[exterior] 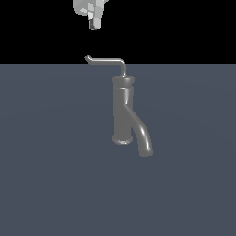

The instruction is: Turn on the faucet by rotating a designated handle.

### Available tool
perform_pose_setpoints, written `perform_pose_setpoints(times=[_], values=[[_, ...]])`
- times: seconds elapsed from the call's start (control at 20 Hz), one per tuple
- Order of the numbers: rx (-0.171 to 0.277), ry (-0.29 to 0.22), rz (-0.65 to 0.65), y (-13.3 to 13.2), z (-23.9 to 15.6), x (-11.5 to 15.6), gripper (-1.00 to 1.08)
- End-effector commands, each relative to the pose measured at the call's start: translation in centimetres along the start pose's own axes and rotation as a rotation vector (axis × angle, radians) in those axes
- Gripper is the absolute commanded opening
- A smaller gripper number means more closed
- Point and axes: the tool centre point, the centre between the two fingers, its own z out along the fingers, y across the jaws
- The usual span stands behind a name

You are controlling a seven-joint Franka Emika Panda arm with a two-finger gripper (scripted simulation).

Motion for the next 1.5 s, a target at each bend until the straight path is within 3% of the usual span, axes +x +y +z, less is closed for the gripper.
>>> perform_pose_setpoints(times=[0.0,0.75,1.45], values=[[0.0,0.006,0.062,-1.1,0.9,0.4,-1.0],[0.002,0.055,0.361,-6.1,6.1,2.1,-1.0],[0.004,0.067,0.42,-7.0,7.2,2.3,-1.0]])
